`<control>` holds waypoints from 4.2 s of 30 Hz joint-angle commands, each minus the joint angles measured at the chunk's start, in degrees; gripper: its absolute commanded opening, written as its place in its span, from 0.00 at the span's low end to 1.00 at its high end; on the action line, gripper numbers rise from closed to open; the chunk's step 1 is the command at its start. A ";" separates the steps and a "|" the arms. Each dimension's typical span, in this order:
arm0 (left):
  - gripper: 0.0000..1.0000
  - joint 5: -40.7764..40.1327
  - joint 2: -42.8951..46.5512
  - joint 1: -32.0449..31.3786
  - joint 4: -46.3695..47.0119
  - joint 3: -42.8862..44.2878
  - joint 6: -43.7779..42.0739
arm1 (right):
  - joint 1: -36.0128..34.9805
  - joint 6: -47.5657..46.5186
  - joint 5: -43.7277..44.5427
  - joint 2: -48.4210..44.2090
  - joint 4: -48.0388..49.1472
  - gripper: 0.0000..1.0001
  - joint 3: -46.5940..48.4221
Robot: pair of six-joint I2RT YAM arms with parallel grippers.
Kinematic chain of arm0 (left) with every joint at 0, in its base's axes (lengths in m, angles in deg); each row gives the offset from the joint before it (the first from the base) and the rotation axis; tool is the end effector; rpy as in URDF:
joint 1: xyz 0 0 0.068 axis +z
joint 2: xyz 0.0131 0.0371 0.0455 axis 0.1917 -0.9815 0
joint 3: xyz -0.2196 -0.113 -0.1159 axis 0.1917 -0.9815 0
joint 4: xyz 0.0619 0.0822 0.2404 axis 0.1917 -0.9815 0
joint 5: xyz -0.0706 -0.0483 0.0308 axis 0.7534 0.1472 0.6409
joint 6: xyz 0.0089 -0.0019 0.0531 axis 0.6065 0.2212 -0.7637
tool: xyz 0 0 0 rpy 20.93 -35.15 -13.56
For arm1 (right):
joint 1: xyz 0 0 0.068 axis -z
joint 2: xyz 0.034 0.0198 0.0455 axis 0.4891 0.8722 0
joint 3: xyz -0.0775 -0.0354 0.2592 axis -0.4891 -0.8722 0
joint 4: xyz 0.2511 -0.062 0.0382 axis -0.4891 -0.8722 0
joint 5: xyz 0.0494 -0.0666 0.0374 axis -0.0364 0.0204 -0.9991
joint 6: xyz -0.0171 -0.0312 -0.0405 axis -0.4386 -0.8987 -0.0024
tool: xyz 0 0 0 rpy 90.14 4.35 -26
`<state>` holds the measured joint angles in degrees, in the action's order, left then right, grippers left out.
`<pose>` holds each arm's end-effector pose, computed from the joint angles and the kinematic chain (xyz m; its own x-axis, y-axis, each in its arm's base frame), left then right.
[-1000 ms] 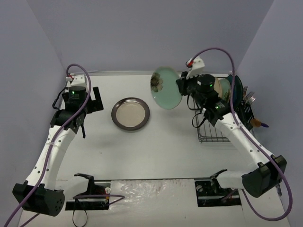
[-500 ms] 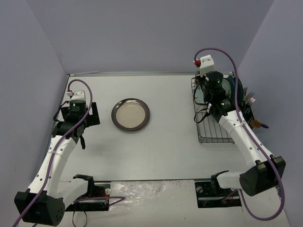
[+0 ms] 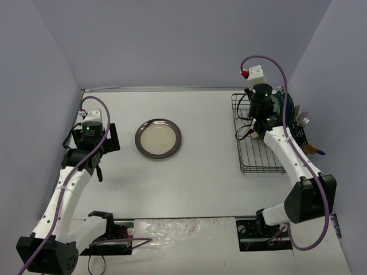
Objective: Load the plates into the dish rack
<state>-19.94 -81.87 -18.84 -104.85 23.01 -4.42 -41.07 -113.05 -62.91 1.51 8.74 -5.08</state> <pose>0.2064 -0.0194 0.3304 -0.5128 -0.1929 -0.8366 -0.2156 0.9721 -0.0921 0.3311 0.0543 0.3829 -0.0920 -0.4143 -0.9055 0.1872 0.8859 -0.4244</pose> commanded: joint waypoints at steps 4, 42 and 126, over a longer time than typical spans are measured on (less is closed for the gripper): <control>0.97 -1.50 -0.33 0.34 2.10 1.12 -0.65 | 2.51 0.65 0.35 1.66 13.98 0.00 -0.06; 0.97 0.29 -2.68 0.82 2.43 0.76 0.87 | 4.65 22.68 -15.22 -5.49 7.88 0.83 -4.87; 0.00 43.73 3.61 0.23 47.29 -12.39 38.32 | -13.23 56.84 -67.57 5.49 26.23 1.00 -17.14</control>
<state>19.35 -82.19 -18.60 -68.45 7.21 27.86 -52.90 -57.17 -125.90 5.18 27.74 -26.26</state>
